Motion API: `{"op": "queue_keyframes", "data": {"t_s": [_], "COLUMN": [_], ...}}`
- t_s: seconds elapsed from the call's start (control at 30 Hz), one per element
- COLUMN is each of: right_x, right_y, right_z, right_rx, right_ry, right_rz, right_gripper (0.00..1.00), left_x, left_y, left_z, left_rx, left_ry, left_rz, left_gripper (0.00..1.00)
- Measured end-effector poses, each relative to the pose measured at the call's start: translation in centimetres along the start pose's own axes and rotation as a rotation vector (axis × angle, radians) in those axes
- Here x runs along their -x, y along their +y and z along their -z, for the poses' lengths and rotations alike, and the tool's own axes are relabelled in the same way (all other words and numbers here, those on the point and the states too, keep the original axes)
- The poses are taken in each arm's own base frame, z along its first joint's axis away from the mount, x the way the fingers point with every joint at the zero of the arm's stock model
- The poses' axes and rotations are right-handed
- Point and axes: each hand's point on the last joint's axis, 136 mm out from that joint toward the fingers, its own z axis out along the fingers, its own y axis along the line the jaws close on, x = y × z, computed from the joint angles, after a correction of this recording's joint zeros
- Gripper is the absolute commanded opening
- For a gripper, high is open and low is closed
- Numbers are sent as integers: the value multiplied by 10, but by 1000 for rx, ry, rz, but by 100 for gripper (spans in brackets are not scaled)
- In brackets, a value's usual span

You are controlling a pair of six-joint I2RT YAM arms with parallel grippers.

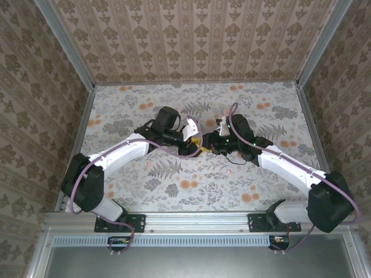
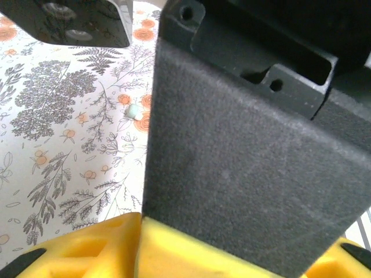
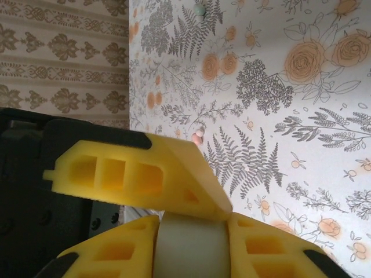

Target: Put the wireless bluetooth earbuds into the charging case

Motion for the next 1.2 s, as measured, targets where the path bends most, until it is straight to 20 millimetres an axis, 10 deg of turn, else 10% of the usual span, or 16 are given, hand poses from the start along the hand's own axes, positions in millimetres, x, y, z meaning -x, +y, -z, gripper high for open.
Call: {"op": "queue_keyframes", "data": {"t_s": [0.3,0.57,1.2], "right_x": [4,29,39], "right_y": [8,11,66], "right_z": [-2,-1,12], "right_rx": [35,120,408], "right_ry": [-11,-21,99], "right_rz": [-6,-57,-65], "right_gripper": [18,18,20], "left_x": [5,5,18], "left_y": [20,38,0], "left_z": [27,95,51], "left_rx": [121,275,109], "left_ry": [-77,-275,-399], "left_rz": [8,63,-97], "left_gripper": [83,84,72]}}
